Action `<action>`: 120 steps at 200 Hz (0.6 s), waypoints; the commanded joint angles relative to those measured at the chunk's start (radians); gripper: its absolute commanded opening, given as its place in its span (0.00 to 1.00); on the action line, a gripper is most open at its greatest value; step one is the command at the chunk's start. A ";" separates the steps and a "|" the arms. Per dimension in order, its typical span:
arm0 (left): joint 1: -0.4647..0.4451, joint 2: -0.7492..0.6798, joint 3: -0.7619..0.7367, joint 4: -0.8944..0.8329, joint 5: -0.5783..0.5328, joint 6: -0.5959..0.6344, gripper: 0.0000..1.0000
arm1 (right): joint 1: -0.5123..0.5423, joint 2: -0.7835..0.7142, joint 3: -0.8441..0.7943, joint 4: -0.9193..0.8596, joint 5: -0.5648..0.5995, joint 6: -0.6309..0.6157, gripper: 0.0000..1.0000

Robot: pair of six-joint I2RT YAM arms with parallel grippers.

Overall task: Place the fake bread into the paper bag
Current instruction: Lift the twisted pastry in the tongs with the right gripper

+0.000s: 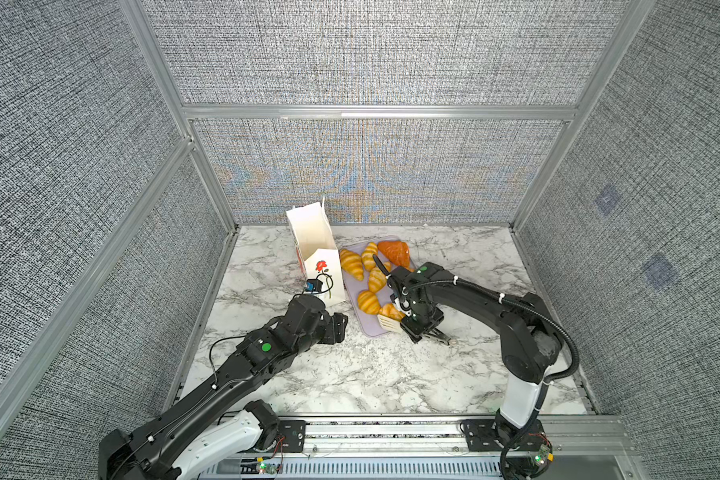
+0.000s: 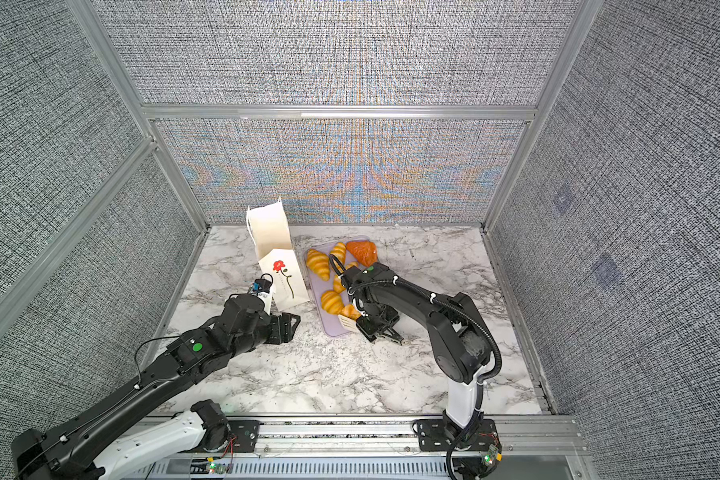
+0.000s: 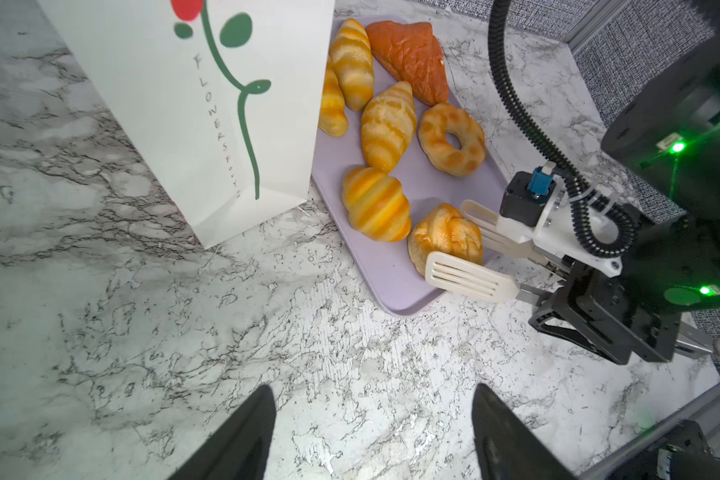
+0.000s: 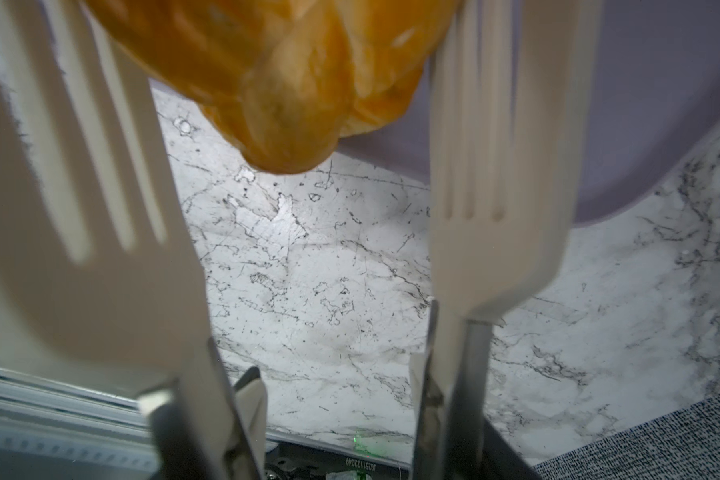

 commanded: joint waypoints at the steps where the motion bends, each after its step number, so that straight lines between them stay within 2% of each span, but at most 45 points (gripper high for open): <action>1: -0.008 0.017 0.005 0.046 -0.020 -0.006 0.76 | -0.006 0.002 0.007 -0.047 -0.011 -0.025 0.61; 51: -0.008 0.009 -0.055 0.119 0.020 0.037 0.81 | -0.028 -0.018 -0.007 -0.042 -0.038 -0.041 0.47; 120: -0.008 0.057 -0.048 0.106 -0.035 0.066 0.87 | -0.061 -0.079 -0.032 0.000 -0.060 -0.048 0.46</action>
